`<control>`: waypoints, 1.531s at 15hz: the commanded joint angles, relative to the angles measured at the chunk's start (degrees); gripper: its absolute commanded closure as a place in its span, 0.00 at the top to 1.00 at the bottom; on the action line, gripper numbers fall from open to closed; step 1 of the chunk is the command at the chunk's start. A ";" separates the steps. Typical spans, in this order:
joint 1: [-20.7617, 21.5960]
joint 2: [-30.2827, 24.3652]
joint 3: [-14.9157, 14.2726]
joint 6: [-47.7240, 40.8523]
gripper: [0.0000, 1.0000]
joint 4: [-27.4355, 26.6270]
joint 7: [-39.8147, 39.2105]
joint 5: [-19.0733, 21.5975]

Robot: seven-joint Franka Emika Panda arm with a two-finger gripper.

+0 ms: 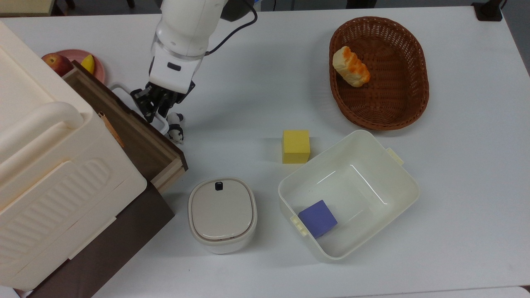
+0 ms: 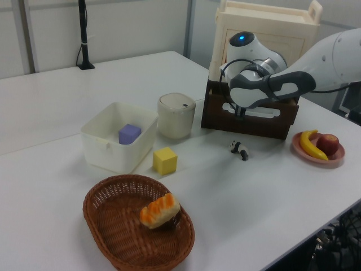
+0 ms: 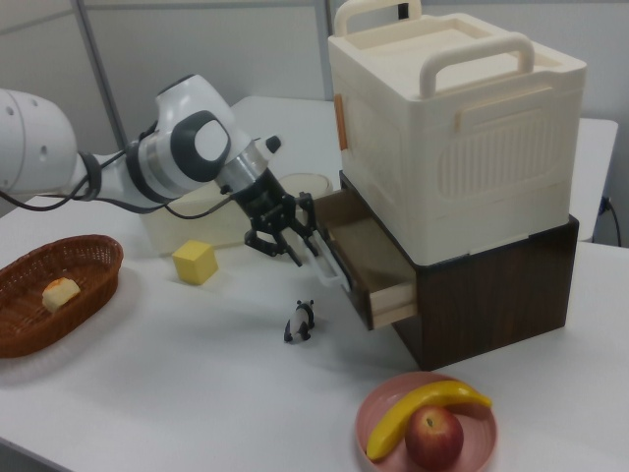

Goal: Slide open the drawer

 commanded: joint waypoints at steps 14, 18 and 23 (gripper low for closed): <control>3.09 -10.75 0.12 -8.20 0.57 -1.67 0.13 7.88; 5.03 -14.70 0.38 -16.90 0.67 -1.23 5.81 17.90; 8.02 -15.85 0.73 -27.55 1.00 3.69 27.69 25.56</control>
